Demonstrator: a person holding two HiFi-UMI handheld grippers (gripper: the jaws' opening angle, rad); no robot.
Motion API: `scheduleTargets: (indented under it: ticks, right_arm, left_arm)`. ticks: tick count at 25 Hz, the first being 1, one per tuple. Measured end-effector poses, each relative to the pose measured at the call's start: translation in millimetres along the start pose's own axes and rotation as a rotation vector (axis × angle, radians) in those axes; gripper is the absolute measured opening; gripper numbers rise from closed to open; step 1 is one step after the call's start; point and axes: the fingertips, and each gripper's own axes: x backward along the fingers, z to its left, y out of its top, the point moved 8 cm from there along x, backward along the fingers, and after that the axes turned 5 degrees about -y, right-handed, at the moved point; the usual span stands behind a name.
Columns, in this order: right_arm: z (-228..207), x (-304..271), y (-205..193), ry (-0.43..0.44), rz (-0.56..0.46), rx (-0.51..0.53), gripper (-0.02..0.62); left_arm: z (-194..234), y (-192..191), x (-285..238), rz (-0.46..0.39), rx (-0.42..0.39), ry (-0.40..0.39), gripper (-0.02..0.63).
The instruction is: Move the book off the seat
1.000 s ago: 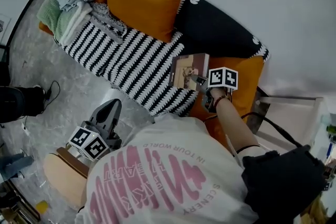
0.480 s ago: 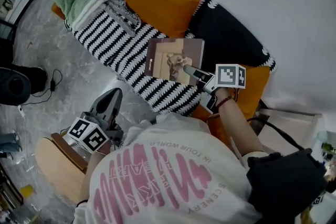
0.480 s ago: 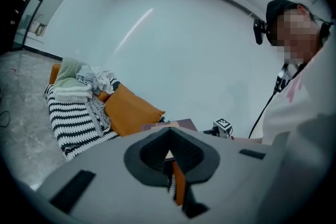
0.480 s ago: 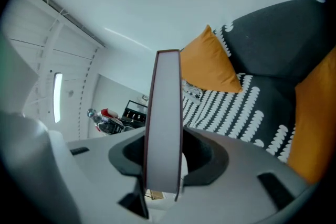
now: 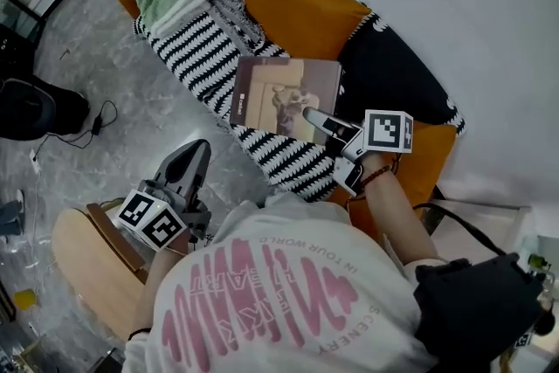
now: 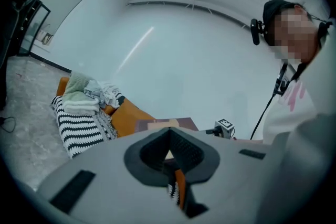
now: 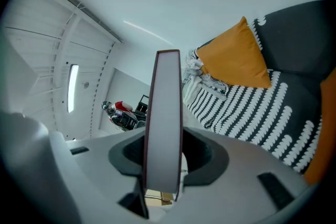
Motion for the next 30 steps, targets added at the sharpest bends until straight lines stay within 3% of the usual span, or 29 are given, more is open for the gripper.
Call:
scheduleTargets:
  ticks: [4,13,17,24,30]
  right_arm:
    - [25,-7,-9,0.051,0.03,0.003,0.163]
    - [124,-93,-59,0.29,0.192,0.088,0.163]
    - [135,-109,-78,0.351,0.303,0.115,0.163]
    - [224,-201,-144,0.419,0.523,0.19,0.163]
    - [259,-245,-174,0.488,0.701,0.215,0.163]
  left_arm:
    - [-6,8,27,-0.025,-0.012,0.041,0.008]
    - [13,9,148,-0.151,-0.021,0.216,0.008]
    - [0,-14,181,-0.214,-0.023,0.327,0.008]
    - [4,-32,325,-0.368,0.051,0.577,0.008]
    - [-35,-55,380,-0.494,0.08,0.781,0.008]
